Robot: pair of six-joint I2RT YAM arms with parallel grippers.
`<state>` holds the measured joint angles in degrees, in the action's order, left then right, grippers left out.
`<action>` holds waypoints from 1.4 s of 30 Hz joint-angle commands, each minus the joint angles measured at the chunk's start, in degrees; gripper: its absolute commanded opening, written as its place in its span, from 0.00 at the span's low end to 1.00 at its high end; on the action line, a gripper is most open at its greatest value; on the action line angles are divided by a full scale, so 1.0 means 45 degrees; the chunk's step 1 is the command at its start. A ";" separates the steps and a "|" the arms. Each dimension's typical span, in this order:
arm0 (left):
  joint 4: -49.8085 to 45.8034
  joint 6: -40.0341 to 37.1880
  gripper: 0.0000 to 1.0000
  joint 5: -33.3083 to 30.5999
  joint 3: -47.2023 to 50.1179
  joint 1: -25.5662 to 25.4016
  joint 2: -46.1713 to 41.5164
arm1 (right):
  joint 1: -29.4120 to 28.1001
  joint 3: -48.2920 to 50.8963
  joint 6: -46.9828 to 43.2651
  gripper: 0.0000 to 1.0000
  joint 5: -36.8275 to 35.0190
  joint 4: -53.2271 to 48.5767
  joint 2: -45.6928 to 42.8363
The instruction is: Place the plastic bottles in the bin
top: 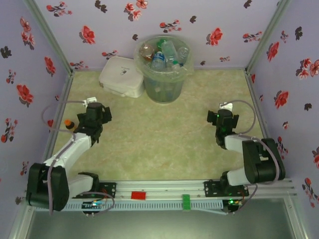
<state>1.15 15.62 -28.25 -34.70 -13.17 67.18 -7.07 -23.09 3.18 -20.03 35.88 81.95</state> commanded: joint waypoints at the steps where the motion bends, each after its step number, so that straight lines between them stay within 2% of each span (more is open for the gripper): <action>1: 0.2388 -0.0957 1.00 -0.1359 0.0352 0.0159 0.0519 | 0.0596 -0.0008 -0.0080 1.00 0.0889 0.2620 0.1032; 2: 0.2567 -0.1076 1.00 -0.1429 0.0280 0.0225 0.0715 | 0.0878 0.0121 0.0153 0.99 0.1197 0.3133 0.1321; 3: 0.2726 -0.1193 1.00 -0.1420 0.0234 0.0271 0.0884 | 0.1121 0.0093 0.0403 1.00 0.1499 0.2741 0.1286; 5: 0.4325 -0.1868 1.00 -0.1443 0.0698 0.0298 0.1416 | 0.1337 0.0366 0.0582 1.00 0.1679 0.3961 0.1843; 7: 0.5663 -0.1987 1.00 -0.1554 0.1264 0.0367 0.1996 | 0.1337 0.0219 0.0644 1.00 0.1603 0.3252 0.1572; 10: 0.7985 -0.2486 1.00 -0.1251 0.2136 0.0364 0.2719 | 0.1338 0.0250 0.0587 1.00 0.1661 0.3528 0.1721; 11: 0.7891 -0.2809 1.00 -0.0697 0.2149 0.0345 0.2680 | 0.1337 0.0191 0.0585 1.00 0.1657 0.3234 0.1608; 13: 0.9371 -0.3899 1.00 -0.0385 0.2617 0.0311 0.2841 | 0.1322 0.0265 0.0525 1.00 0.1623 0.3497 0.1676; 15: 1.2344 -0.4749 1.00 0.0303 0.3737 0.0473 0.3195 | 0.1331 0.0250 0.0524 1.00 0.1644 0.3414 0.1638; 16: 1.3823 -0.4506 1.00 0.0475 0.4439 0.0749 0.3697 | 0.1318 0.0218 0.0515 1.00 0.1666 0.3338 0.1620; 18: 1.5967 -0.3917 1.00 0.2134 0.5123 0.1595 0.5126 | 0.1327 0.0237 0.0507 1.00 0.1665 0.3444 0.1670; 19: 1.6582 -0.3990 1.00 0.2284 0.5125 0.1682 0.5458 | 0.1319 0.0220 0.0507 1.00 0.1666 0.3405 0.1671; 20: 1.5516 -0.3943 1.00 0.2681 0.4983 0.1708 0.4973 | 0.1322 0.0229 0.0505 1.00 0.1682 0.3394 0.1671; 22: 1.5314 -0.3935 1.00 0.3128 0.4815 0.1884 0.5063 | 0.1317 0.0223 0.0488 1.00 0.1702 0.3410 0.1661; 28: 1.4344 -0.3710 1.00 0.3241 0.4396 0.2084 0.4913 | 0.1318 0.0209 0.0485 1.00 0.1744 0.3378 0.1690; 34: 1.1935 -0.3151 1.00 0.3457 0.3126 0.2689 0.4764 | 0.1317 0.0219 0.0473 1.00 0.1751 0.3375 0.1680; 36: 1.1723 -0.2616 1.00 0.3593 0.3043 0.2922 0.4735 | 0.1317 0.0194 0.0488 1.00 0.1753 0.3358 0.1680; 42: 1.1718 -0.2594 1.00 0.3563 0.3023 0.2928 0.4738 | 0.1327 0.0179 0.0498 1.00 0.1777 0.3311 0.1676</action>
<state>55.02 2.66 -12.86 -20.34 -0.25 89.30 -1.06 -22.28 4.71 -12.56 49.50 89.38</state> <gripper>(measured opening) 0.998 0.996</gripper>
